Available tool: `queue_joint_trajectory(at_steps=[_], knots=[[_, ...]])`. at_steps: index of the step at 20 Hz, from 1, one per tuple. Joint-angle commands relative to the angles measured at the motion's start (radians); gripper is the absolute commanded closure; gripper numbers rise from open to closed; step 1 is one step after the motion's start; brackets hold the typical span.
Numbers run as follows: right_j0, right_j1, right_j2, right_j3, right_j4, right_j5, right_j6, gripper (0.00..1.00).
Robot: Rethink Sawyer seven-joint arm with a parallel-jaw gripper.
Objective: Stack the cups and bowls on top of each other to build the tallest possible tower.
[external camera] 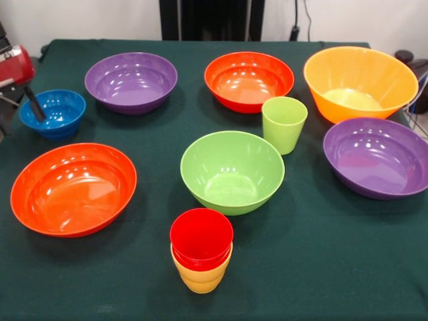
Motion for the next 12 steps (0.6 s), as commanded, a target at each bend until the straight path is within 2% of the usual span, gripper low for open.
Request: queue_joint_trajectory(at_steps=[1, 12], knots=[[0.051, 0.063, -0.072, 0.028, -0.091, -0.049, -0.094, 0.0], [0.05, 0.069, -0.107, 0.044, -0.125, -0.076, -0.068, 0.0]])
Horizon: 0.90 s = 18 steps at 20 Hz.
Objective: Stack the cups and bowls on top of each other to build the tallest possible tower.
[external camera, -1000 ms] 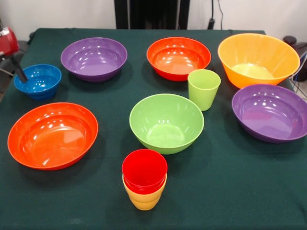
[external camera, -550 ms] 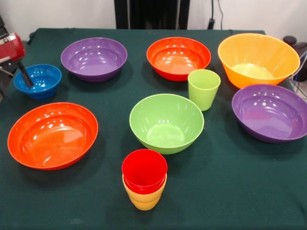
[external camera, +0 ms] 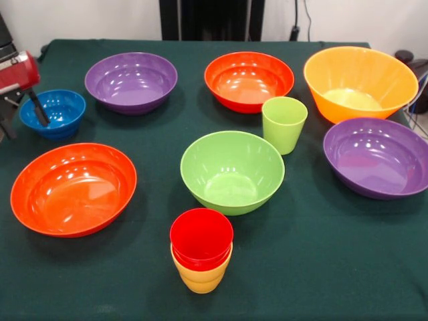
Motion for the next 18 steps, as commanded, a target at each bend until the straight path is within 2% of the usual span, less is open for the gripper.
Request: queue_joint_trajectory(at_steps=[1, 7, 18], knots=[[0.049, 0.058, -0.099, 0.031, -0.099, -0.034, -0.077, 0.0], [0.052, 0.05, -0.124, 0.014, -0.108, -0.002, -0.107, 0.0], [0.054, 0.06, -0.133, 0.012, -0.112, 0.0, -0.101, 0.0]])
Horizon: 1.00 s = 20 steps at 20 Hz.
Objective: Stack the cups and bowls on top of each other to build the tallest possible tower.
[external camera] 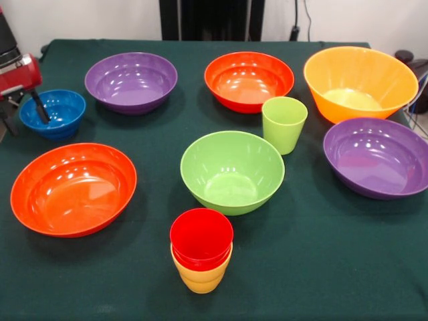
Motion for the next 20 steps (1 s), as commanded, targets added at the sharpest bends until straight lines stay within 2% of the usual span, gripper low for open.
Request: queue_joint_trajectory(at_steps=[1, 6, 12, 13, 20], knots=[[0.057, 0.062, -0.074, 0.009, -0.073, 0.0, -0.095, 0.0], [0.063, 0.062, -0.065, 0.016, -0.065, -0.025, -0.076, 0.0], [0.084, 0.052, -0.073, 0.001, -0.061, -0.007, -0.07, 0.0], [0.086, 0.051, -0.074, -0.002, -0.06, -0.006, -0.07, 1.0], [0.095, 0.026, -0.078, -0.007, -0.055, -0.005, -0.064, 1.0]])
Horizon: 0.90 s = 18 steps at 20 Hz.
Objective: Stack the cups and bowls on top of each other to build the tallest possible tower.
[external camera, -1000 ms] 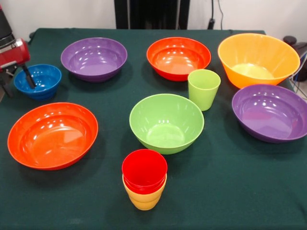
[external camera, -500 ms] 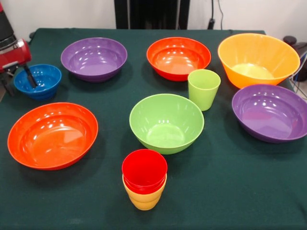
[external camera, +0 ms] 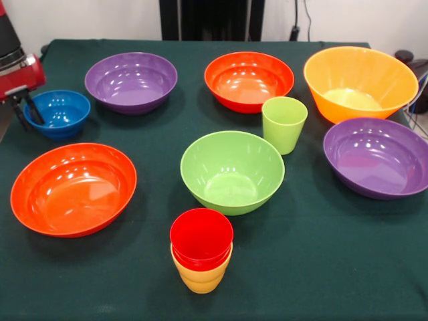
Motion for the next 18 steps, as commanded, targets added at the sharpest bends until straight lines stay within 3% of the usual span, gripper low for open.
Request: queue_joint_trajectory(at_steps=[1, 10, 18], knots=[[0.076, 0.033, -0.054, -0.011, -0.064, -0.004, -0.067, 1.0], [0.043, -0.002, -0.031, 0.042, -0.049, -0.025, -0.063, 1.0], [0.021, -0.285, 0.085, 0.209, 0.094, 0.117, -0.047, 1.0]])
